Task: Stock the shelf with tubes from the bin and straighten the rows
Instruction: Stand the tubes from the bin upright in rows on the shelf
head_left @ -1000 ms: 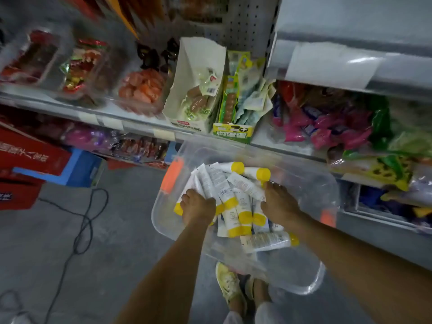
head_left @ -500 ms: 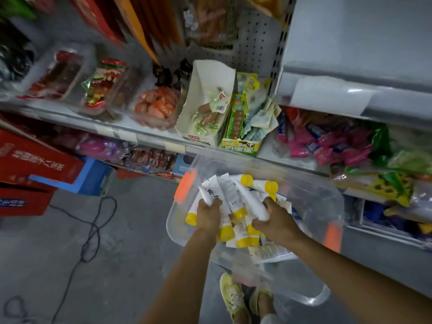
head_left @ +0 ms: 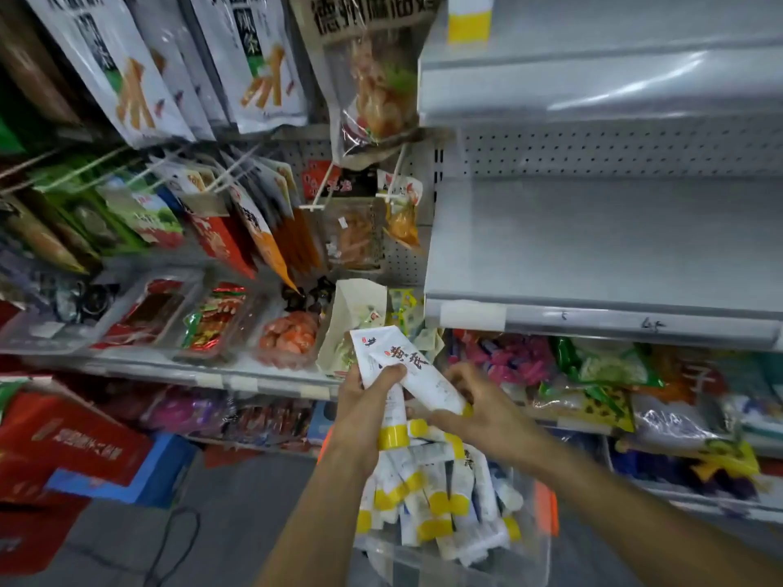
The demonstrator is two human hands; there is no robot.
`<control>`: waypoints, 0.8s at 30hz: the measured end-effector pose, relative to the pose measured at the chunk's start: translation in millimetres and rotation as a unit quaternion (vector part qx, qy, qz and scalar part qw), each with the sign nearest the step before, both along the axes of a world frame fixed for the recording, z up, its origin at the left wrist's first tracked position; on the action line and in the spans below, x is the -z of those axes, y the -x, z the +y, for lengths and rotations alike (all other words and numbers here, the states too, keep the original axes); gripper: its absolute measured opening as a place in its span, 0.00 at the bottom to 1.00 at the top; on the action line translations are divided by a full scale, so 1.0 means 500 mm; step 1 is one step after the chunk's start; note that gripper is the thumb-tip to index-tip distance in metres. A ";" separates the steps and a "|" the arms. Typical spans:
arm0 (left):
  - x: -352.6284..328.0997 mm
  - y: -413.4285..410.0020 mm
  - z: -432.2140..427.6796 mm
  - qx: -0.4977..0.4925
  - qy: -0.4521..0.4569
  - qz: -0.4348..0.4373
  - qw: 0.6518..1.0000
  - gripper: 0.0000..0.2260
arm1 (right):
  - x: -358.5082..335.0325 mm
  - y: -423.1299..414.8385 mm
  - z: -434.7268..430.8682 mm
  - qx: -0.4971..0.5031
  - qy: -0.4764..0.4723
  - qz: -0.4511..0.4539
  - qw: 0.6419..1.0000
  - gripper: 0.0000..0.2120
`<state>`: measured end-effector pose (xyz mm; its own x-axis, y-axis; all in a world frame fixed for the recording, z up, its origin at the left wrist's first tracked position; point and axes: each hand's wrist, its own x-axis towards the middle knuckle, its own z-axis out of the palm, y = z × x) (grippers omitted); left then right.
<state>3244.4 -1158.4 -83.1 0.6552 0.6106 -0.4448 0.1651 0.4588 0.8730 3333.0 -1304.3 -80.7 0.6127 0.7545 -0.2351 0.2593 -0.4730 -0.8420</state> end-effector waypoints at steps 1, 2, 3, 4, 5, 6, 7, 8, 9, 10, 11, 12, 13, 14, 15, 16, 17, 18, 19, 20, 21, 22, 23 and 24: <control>-0.030 0.000 -0.002 0.004 -0.019 -0.010 1.000 0.11 | -0.034 -0.008 -0.002 0.007 -0.019 0.040 0.999 0.18; -0.059 -0.002 -0.004 0.010 -0.037 -0.022 0.999 0.10 | -0.070 -0.014 -0.003 0.009 -0.028 0.075 0.997 0.16; -0.088 -0.005 -0.005 0.017 -0.051 -0.034 0.998 0.09 | -0.103 -0.020 -0.004 0.009 -0.032 0.101 0.994 0.13; -0.117 -0.010 -0.006 0.024 -0.062 -0.046 0.997 0.09 | -0.135 -0.025 -0.006 0.011 -0.037 0.123 0.992 0.11; -0.146 -0.016 -0.004 0.029 -0.072 -0.056 0.995 0.10 | -0.162 -0.030 -0.010 0.018 -0.047 0.141 0.989 0.10; -0.176 -0.023 -0.003 0.035 -0.081 -0.067 0.994 0.10 | -0.190 -0.035 -0.014 0.020 -0.060 0.148 0.987 0.10; -0.207 -0.029 -0.003 0.042 -0.090 -0.081 0.992 0.10 | -0.215 -0.041 -0.017 0.017 -0.075 0.147 0.986 0.10; -0.238 -0.034 -0.003 0.050 -0.099 -0.096 0.989 0.10 | -0.241 -0.046 -0.019 0.010 -0.092 0.144 0.985 0.09; -0.270 -0.039 -0.004 0.056 -0.107 -0.111 0.986 0.10 | -0.266 -0.051 -0.020 0.005 -0.109 0.142 0.984 0.10; -0.300 -0.044 -0.006 0.062 -0.117 -0.123 0.984 0.10 | -0.291 -0.056 -0.020 0.000 -0.125 0.136 0.983 0.10; -0.327 -0.049 -0.007 0.064 -0.129 -0.130 0.981 0.09 | -0.316 -0.062 -0.020 -0.003 -0.135 0.124 0.983 0.11; -0.349 -0.056 -0.005 0.062 -0.142 -0.134 0.979 0.09 | -0.341 -0.066 -0.019 -0.008 -0.143 0.108 0.984 0.12; -0.369 -0.063 -0.004 0.059 -0.148 -0.137 0.978 0.09 | -0.362 -0.071 -0.018 -0.011 -0.147 0.090 0.985 0.14; -0.387 -0.071 -0.002 0.053 -0.147 -0.140 0.978 0.10 | -0.381 -0.076 -0.017 -0.011 -0.148 0.070 0.986 0.15; -0.406 -0.078 0.000 0.039 -0.141 -0.144 0.979 0.10 | -0.400 -0.079 -0.016 -0.007 -0.151 0.052 0.987 0.15; -0.423 -0.084 0.002 0.025 -0.134 -0.150 0.979 0.10 | -0.417 -0.083 -0.016 0.001 -0.158 0.034 0.987 0.13; -0.440 -0.090 0.004 0.015 -0.133 -0.160 0.978 0.11 | -0.434 -0.087 -0.015 0.010 -0.171 0.020 0.985 0.12; -0.455 -0.097 0.007 0.009 -0.144 -0.169 0.975 0.12 | -0.452 -0.093 -0.015 0.021 -0.190 0.008 0.981 0.12; -0.471 -0.101 0.008 0.006 -0.163 -0.178 0.970 0.12 | -0.471 -0.099 -0.016 0.034 -0.214 -0.004 0.976 0.12; -0.485 -0.106 0.009 0.005 -0.184 -0.187 0.965 0.12 | -0.492 -0.106 -0.016 0.049 -0.240 -0.015 0.969 0.11; -0.500 -0.111 0.009 0.004 -0.204 -0.196 0.959 0.12 | -0.515 -0.116 -0.016 0.065 -0.267 -0.026 0.961 0.10; -0.512 -0.119 0.011 0.005 -0.223 -0.204 0.953 0.13 | -0.538 -0.129 -0.015 0.082 -0.292 -0.040 0.952 0.09; -0.525 -0.126 0.013 0.006 -0.238 -0.213 0.948 0.13 | -0.562 -0.144 -0.015 0.099 -0.309 -0.058 0.944 0.10; -0.534 -0.135 0.017 0.005 -0.248 -0.223 0.943 0.13 | -0.583 -0.160 -0.013 0.116 -0.318 -0.078 0.938 0.12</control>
